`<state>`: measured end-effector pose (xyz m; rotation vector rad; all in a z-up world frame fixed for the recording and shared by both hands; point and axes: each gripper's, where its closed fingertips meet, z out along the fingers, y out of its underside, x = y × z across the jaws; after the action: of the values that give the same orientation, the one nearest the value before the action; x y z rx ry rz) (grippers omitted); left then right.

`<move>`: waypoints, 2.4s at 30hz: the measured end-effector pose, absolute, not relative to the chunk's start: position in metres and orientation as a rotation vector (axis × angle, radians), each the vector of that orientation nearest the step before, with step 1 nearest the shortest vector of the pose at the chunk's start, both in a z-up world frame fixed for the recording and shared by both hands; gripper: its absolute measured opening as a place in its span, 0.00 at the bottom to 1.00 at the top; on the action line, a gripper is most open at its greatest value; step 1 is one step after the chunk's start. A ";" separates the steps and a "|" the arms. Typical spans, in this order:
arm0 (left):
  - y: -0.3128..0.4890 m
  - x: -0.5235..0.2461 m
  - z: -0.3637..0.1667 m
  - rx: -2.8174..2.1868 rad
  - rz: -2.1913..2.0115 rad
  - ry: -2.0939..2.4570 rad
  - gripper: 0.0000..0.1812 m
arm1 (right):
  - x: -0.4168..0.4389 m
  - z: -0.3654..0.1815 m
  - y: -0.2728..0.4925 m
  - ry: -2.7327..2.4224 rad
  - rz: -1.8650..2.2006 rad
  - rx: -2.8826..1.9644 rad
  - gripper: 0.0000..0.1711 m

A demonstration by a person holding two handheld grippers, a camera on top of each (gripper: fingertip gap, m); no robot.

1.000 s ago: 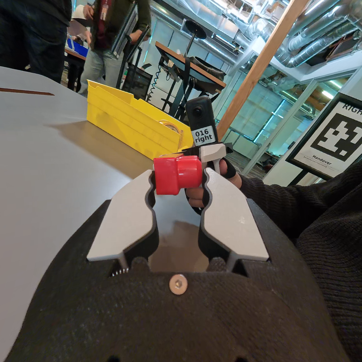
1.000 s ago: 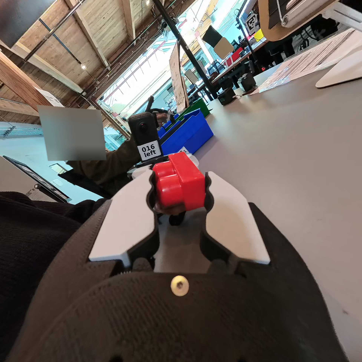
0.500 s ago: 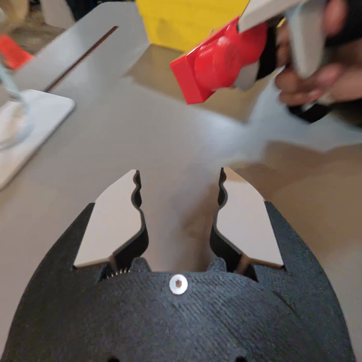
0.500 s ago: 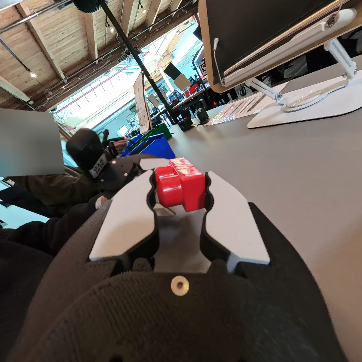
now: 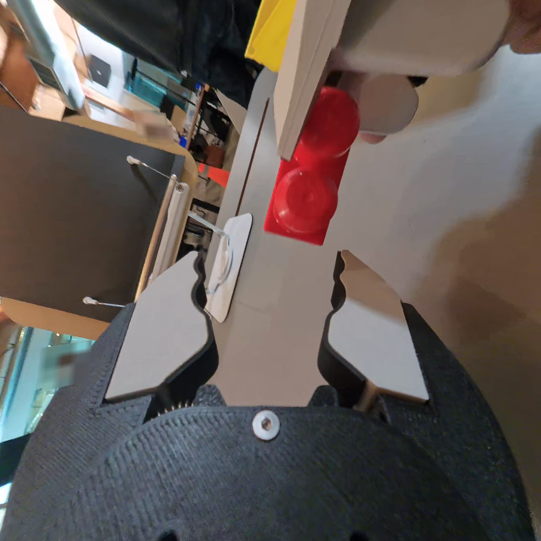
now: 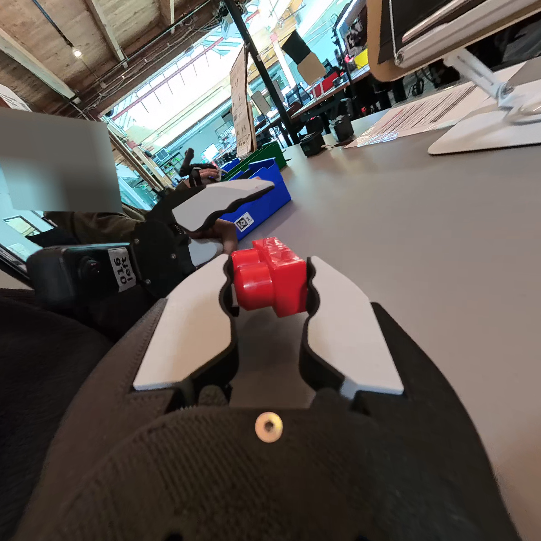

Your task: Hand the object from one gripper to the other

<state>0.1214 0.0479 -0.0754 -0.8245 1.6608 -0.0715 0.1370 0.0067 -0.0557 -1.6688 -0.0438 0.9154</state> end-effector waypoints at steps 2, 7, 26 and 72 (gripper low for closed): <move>0.042 0.122 -0.072 -0.771 -0.081 1.643 0.45 | 0.134 -0.057 0.006 -0.042 0.941 -1.675 0.28; 0.028 0.125 -0.075 -0.692 -0.112 1.644 0.41 | 0.129 -0.059 0.006 -0.032 1.003 -1.678 0.28; 0.013 0.125 -0.076 -0.659 -0.230 1.602 0.22 | 0.125 -0.056 0.005 -0.004 1.068 -1.645 0.30; -0.002 0.110 -0.054 -1.737 -2.684 0.684 0.21 | 0.102 -0.059 0.033 -0.666 -0.243 -1.595 0.41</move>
<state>0.1100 -0.0021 -0.0538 -1.7374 0.6835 -2.6835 0.1015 0.0327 -0.0591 -1.5950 -0.6660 -0.2429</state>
